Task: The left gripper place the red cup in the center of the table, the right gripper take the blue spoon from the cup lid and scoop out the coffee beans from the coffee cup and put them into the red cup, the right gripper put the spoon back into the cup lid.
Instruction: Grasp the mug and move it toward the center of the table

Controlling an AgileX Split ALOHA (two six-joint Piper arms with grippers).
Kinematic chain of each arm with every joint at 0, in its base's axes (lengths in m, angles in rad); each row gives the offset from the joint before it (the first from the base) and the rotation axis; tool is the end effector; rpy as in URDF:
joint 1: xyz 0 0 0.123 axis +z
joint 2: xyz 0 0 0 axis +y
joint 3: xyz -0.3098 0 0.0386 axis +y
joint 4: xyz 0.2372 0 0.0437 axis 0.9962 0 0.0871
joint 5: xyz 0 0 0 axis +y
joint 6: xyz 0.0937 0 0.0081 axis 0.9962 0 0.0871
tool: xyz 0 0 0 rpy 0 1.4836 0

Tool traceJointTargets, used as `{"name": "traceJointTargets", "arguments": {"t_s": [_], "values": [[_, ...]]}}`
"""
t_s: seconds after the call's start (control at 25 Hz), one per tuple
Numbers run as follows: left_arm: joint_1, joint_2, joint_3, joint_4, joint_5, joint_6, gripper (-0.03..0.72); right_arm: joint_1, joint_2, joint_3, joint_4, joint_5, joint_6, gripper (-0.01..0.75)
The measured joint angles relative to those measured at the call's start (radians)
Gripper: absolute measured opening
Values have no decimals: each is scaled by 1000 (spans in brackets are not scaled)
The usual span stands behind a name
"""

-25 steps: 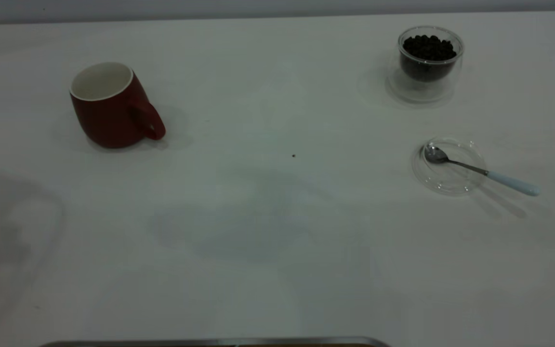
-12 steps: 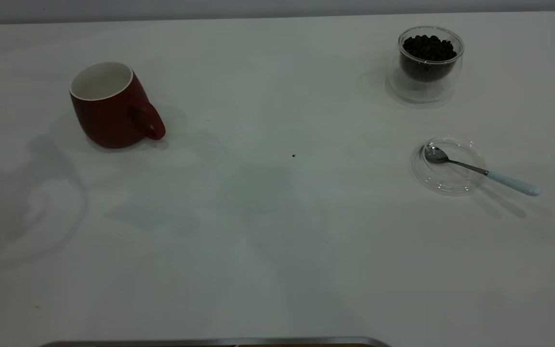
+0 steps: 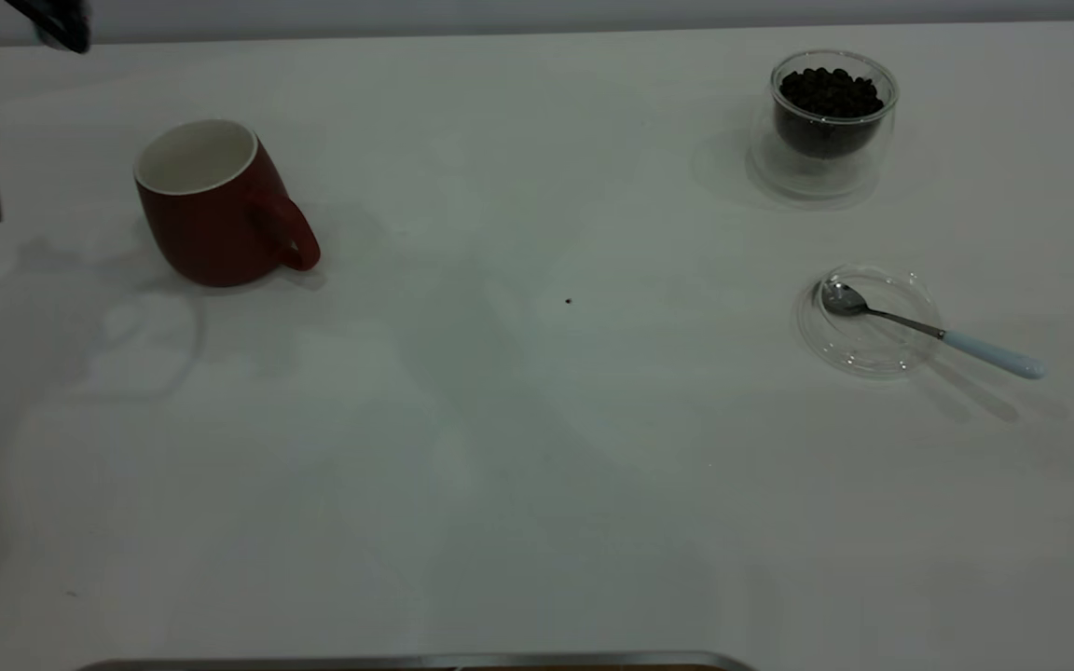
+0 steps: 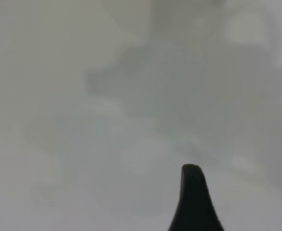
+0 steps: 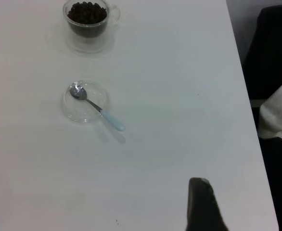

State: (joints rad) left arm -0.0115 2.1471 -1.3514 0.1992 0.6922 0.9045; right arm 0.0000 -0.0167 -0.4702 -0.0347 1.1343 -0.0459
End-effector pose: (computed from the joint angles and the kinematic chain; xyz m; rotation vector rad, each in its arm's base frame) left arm 0.4151 0.0071 0.1311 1.5322 2.6189 0.3034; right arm -0.0416 -0.0030 0.2560 -0.0460 2.1307 -0.0692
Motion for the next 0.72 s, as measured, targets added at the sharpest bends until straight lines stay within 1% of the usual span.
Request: {"name": "traceJointTargets", "arguments": {"t_s": [0.2,0.52,0.72], "values": [[-17,108,-134,-2,-4,114,588,0,0,0,0,0,0,478],[-117,213,-247,-5,-27,242,588,0,0,0,0,0,0,478],[-164,265,-292,-3,-38,256,588,0,0,0,0,0,0,478]]}}
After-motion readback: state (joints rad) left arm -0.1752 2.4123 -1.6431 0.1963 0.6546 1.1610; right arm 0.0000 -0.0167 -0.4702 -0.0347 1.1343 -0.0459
